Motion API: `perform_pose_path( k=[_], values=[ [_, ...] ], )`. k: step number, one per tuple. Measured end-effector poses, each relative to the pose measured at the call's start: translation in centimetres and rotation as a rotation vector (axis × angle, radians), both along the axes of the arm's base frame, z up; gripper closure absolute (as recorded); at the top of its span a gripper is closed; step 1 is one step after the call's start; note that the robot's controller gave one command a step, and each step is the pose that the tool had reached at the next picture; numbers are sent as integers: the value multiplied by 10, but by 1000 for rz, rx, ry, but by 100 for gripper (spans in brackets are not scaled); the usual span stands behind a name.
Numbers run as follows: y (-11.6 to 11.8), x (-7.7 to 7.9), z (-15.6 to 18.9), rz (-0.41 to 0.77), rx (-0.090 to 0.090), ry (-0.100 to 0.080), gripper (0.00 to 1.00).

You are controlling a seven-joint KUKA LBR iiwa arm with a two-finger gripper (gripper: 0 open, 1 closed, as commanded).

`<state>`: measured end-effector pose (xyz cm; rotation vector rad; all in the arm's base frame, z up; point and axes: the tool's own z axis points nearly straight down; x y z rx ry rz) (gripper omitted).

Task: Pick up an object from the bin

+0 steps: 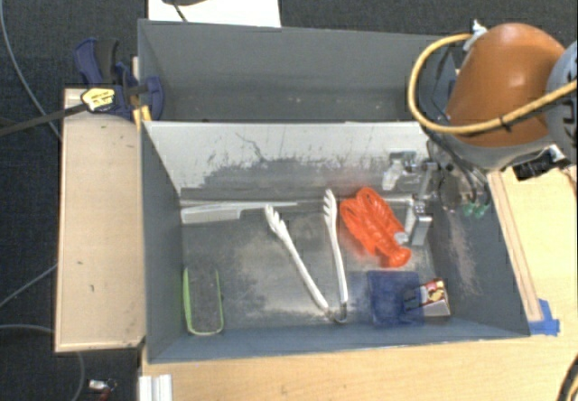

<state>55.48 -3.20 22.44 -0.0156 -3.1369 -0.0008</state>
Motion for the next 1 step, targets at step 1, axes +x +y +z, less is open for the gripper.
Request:
perform_pose_path(
  k=[1],
  values=[
    [0, 1, 4, 1, -1, -8, 0]
  ],
)
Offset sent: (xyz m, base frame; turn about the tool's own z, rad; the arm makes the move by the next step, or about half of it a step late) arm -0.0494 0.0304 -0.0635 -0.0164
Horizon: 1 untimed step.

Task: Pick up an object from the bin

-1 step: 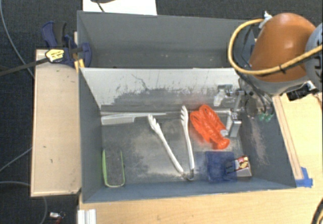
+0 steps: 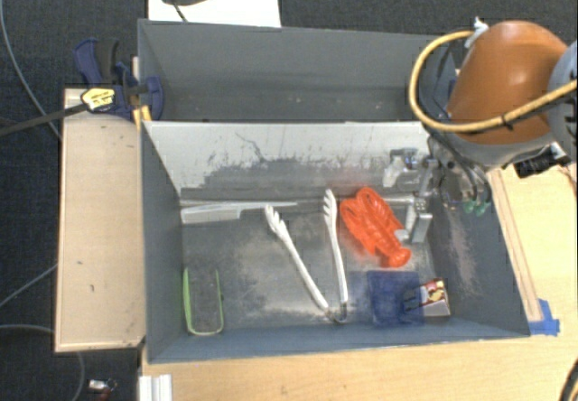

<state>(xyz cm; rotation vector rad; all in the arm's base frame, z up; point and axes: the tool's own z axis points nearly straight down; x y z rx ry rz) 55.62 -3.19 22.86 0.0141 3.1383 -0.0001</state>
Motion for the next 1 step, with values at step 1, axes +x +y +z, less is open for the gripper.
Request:
perform_pose_path(
  k=[1],
  values=[
    [25, -41, -55, 13, 0, -5, 0]
  ],
)
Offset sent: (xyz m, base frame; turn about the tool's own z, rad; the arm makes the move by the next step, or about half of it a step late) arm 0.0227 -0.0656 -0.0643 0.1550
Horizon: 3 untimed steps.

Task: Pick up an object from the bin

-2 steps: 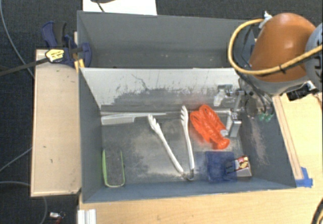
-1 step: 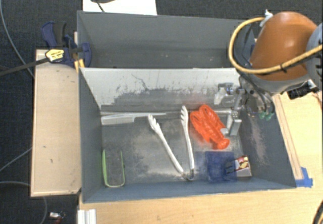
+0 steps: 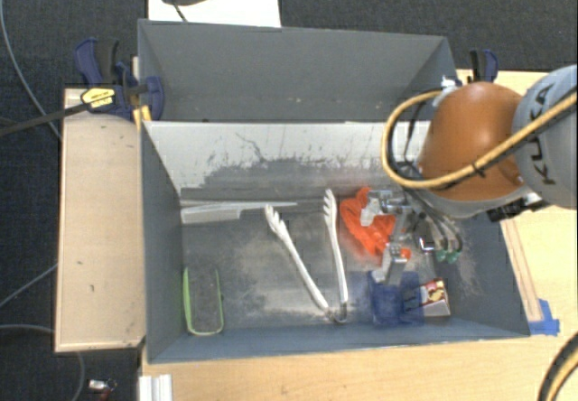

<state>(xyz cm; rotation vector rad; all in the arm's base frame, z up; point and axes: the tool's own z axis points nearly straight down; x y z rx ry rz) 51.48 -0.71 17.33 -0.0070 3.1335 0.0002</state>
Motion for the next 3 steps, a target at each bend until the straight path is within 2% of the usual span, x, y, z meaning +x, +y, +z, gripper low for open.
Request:
perform_pose_path(
  k=[1, 2, 3],
  values=[
    [-49, 33, -10, -102, 2, -5, 0],
    [-71, 48, -49, -28, 0, 3, 0],
    [-56, 42, -58, -120, 2, -2, 0]
  ],
)
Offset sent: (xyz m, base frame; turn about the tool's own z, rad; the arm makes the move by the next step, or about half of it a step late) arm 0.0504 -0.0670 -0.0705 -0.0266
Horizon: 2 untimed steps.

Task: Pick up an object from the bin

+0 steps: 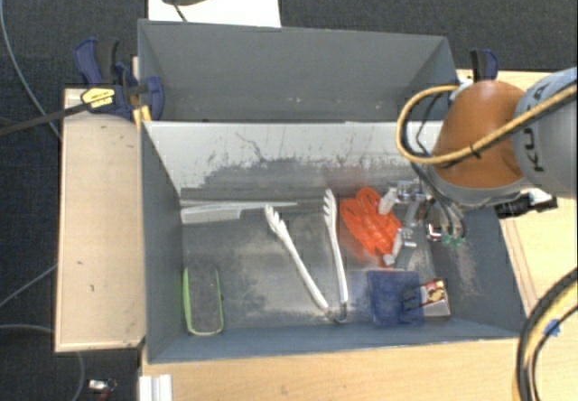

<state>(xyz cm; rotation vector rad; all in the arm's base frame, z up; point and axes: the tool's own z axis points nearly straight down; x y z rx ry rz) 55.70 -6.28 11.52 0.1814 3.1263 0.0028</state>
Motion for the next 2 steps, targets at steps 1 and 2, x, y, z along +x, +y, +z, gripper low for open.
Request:
perform_pose_path(
  k=[1, 2],
  values=[
    [15, 0, -17, -207, 2, 2, 0],
    [28, 3, -25, -35, -1, 0, 0]
  ],
)
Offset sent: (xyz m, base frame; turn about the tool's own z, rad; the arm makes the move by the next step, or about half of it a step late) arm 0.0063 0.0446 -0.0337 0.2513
